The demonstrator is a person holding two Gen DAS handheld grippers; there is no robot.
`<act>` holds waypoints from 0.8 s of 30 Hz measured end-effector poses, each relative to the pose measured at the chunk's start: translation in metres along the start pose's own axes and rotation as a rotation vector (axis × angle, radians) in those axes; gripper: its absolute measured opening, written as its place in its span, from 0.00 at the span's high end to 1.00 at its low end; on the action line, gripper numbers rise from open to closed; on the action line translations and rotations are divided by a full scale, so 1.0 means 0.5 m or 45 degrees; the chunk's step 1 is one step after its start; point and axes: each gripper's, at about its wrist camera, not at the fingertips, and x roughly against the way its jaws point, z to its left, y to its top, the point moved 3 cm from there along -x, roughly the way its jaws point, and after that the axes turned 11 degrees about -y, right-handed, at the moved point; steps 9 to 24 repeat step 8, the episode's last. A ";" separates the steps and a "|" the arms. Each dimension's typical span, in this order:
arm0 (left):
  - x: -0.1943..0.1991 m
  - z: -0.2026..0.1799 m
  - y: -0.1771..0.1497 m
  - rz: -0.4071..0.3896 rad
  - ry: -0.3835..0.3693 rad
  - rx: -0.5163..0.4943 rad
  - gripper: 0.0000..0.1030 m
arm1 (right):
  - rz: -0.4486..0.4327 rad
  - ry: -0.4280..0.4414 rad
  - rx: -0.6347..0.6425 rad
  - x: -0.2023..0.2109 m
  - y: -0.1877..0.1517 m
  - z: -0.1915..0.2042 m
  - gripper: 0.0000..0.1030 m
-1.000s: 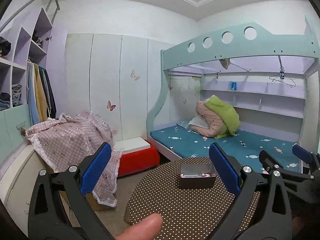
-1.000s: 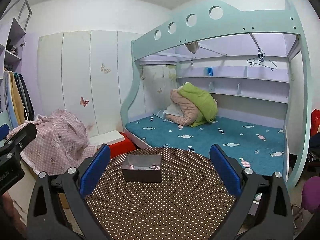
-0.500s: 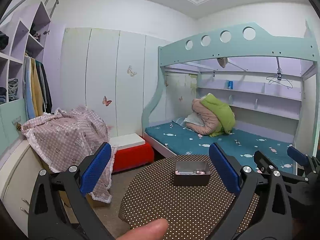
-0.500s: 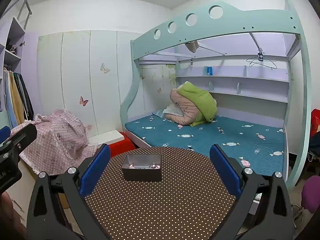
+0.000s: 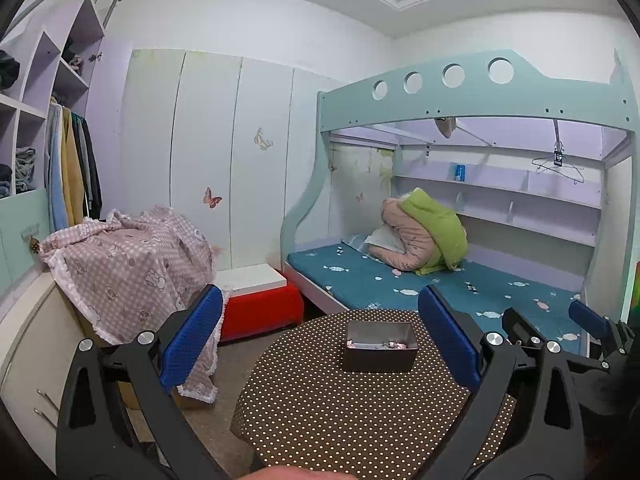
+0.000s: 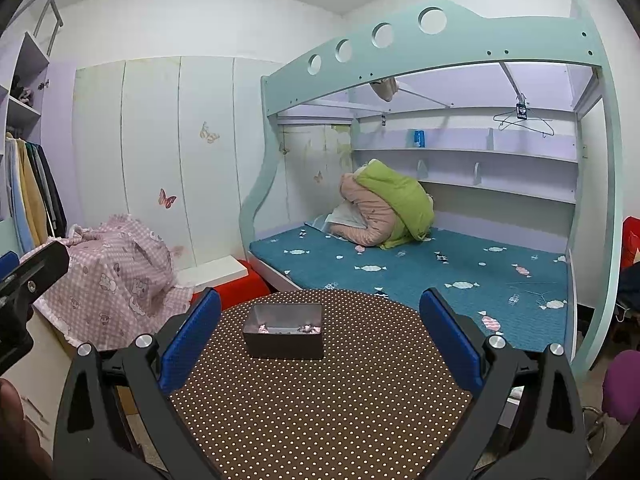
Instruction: Organize jewelry
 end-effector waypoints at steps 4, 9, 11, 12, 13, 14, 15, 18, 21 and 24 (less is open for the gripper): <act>-0.007 -0.001 -0.005 0.026 -0.013 0.017 0.05 | 0.003 0.001 0.002 0.000 0.000 0.005 0.07; -0.010 -0.001 -0.008 0.033 -0.015 0.034 0.05 | 0.004 0.000 0.001 -0.001 0.000 0.006 0.07; -0.010 -0.001 -0.008 0.033 -0.015 0.034 0.05 | 0.004 0.000 0.001 -0.001 0.000 0.006 0.07; -0.010 -0.001 -0.008 0.033 -0.015 0.034 0.05 | 0.004 0.000 0.001 -0.001 0.000 0.006 0.07; -0.010 -0.001 -0.008 0.033 -0.015 0.034 0.05 | 0.004 0.000 0.001 -0.001 0.000 0.006 0.07; -0.010 -0.001 -0.008 0.033 -0.015 0.034 0.05 | 0.004 0.000 0.001 -0.001 0.000 0.006 0.07; -0.010 -0.001 -0.008 0.033 -0.015 0.034 0.05 | 0.004 0.000 0.001 -0.001 0.000 0.006 0.07; -0.010 -0.001 -0.008 0.033 -0.015 0.034 0.05 | 0.004 0.000 0.001 -0.001 0.000 0.006 0.07; -0.010 -0.001 -0.008 0.033 -0.015 0.034 0.05 | 0.004 0.000 0.001 -0.001 0.000 0.006 0.07; -0.010 -0.001 -0.008 0.033 -0.015 0.034 0.05 | 0.004 0.000 0.001 -0.001 0.000 0.006 0.07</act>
